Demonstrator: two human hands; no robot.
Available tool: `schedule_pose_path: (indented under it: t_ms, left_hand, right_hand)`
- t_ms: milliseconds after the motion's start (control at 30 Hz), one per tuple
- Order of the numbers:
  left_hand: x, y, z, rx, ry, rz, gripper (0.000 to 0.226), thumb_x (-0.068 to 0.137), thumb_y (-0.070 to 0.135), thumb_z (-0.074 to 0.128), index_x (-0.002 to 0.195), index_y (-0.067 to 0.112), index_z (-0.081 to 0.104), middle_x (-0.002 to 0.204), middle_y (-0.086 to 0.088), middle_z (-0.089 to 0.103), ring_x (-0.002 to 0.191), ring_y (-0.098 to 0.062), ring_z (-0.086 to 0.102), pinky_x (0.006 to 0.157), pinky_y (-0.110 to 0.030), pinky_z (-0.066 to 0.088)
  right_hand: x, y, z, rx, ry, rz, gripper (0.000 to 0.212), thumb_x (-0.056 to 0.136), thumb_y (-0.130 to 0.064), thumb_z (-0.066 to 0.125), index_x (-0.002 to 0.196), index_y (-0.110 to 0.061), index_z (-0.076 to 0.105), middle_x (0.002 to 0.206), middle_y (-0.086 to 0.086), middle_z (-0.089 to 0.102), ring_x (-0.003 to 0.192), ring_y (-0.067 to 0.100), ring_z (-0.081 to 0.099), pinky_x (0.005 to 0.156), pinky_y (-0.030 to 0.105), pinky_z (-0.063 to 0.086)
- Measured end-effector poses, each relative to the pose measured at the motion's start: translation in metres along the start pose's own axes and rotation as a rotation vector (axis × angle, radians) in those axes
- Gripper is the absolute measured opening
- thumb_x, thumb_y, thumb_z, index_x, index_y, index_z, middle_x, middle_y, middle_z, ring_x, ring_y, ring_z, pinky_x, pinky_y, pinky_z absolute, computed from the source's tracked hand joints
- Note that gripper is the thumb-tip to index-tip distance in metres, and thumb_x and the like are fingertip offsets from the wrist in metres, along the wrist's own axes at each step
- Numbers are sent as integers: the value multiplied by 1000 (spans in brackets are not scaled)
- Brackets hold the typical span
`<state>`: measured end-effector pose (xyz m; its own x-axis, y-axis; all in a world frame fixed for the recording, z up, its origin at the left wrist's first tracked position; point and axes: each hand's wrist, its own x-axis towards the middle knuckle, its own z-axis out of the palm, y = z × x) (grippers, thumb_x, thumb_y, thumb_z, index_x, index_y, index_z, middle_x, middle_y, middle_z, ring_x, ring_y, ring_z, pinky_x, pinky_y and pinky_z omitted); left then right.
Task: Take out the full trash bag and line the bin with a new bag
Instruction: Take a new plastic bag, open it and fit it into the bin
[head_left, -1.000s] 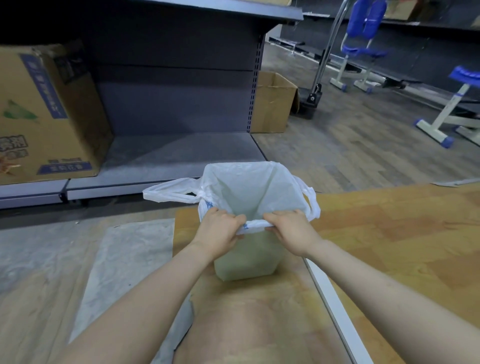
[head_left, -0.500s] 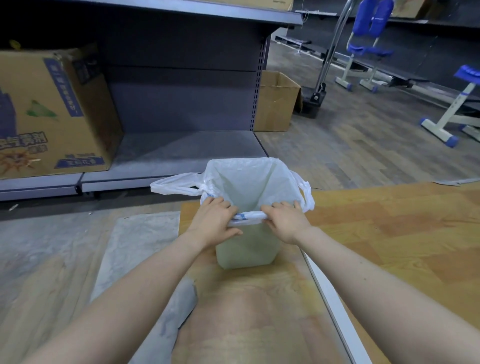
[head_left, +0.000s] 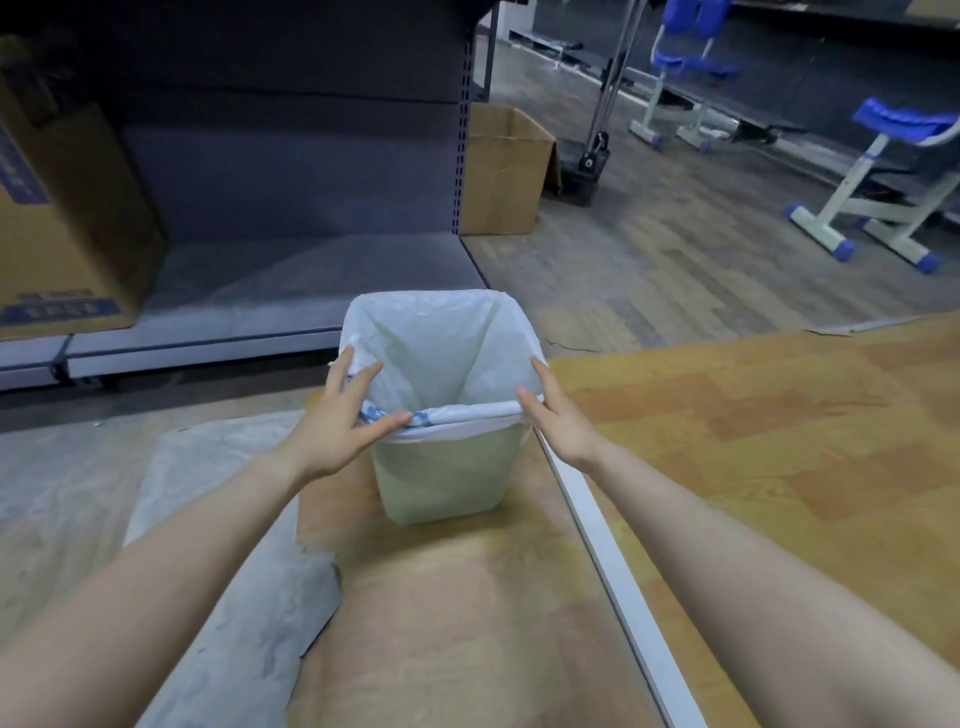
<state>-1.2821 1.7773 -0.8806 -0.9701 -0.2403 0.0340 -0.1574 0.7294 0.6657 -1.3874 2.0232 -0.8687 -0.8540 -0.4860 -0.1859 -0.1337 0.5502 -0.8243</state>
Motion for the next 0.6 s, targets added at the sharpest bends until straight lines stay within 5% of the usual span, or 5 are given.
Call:
schedule_pose_path:
  t_ms: [100, 300, 500, 600]
  left_hand:
    - [0, 4, 1, -21, -4, -20, 75, 85, 44, 59, 147, 21, 24, 158, 4, -12, 146, -16, 9, 113, -33, 24]
    - [0, 10, 0, -58, -17, -55, 80, 86, 43, 60, 150, 18, 19, 159, -1, -12, 146, -13, 4, 111, -27, 21]
    - [0, 14, -2, -53, -46, -90, 84, 86, 45, 59, 151, 19, 13, 158, -3, -14, 147, -16, 4, 114, -29, 17]
    - [1, 10, -3, -71, -40, -73, 93, 84, 53, 58, 152, 24, 2, 159, 1, -13, 146, -11, -3, 115, -29, 13]
  right_hand:
    - [1, 2, -1, 53, -29, 17, 59, 100, -38, 35, 150, -27, 6, 156, -3, 20, 142, 17, 23, 106, 23, 19]
    - [9, 5, -4, 16, -44, 35, 59, 99, -42, 34, 149, -30, 5, 156, 1, 22, 142, 22, 26, 114, 34, 22]
    - [7, 1, -3, 34, -27, 46, 58, 101, -37, 33, 150, -30, 3, 155, 3, 23, 140, 22, 28, 102, 26, 24]
    - [2, -5, 1, 149, 12, 22, 65, 101, -31, 35, 150, -28, -9, 158, -6, 9, 145, 16, 17, 109, 25, 19]
